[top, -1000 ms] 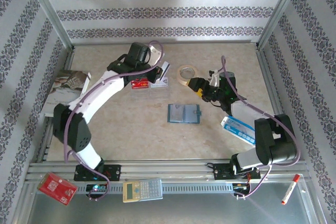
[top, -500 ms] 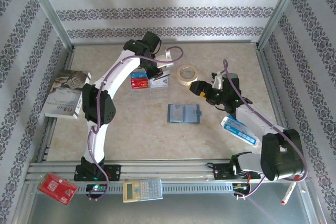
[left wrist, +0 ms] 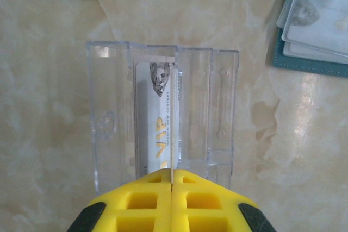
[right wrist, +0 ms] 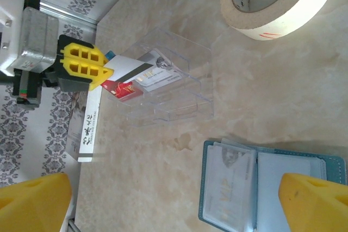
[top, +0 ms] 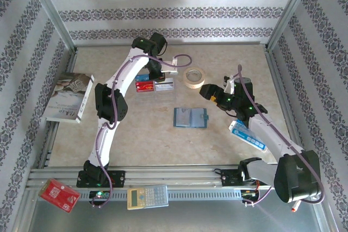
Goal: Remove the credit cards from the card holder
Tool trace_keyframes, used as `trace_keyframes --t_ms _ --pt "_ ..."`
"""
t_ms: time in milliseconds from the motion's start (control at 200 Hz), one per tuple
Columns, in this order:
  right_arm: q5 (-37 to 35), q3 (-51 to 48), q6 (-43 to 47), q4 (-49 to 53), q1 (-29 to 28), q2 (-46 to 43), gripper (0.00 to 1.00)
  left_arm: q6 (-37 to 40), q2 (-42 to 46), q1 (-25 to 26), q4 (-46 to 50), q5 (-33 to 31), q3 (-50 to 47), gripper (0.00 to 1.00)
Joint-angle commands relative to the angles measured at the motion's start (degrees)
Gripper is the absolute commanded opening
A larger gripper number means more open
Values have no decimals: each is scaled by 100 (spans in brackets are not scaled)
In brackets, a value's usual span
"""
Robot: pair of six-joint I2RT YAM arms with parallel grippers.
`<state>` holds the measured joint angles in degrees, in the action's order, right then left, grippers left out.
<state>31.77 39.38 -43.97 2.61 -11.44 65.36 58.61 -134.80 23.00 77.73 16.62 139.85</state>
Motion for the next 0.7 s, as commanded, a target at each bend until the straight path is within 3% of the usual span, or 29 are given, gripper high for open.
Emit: trace_keyframes --t_ms 0,330,550,699 --pt "-217 -35 -172 137 -134 -161 98 440 -215 -72 265 27 321 0" --pt "-435 9 -268 231 -326 -269 98 461 -379 -83 154 -18 324 0" --pt "-373 18 -340 128 -348 -207 98 279 -358 -94 25 -47 323 18" --pt "-347 -9 -340 101 -349 -209 98 243 -328 -93 -123 -27 328 19"
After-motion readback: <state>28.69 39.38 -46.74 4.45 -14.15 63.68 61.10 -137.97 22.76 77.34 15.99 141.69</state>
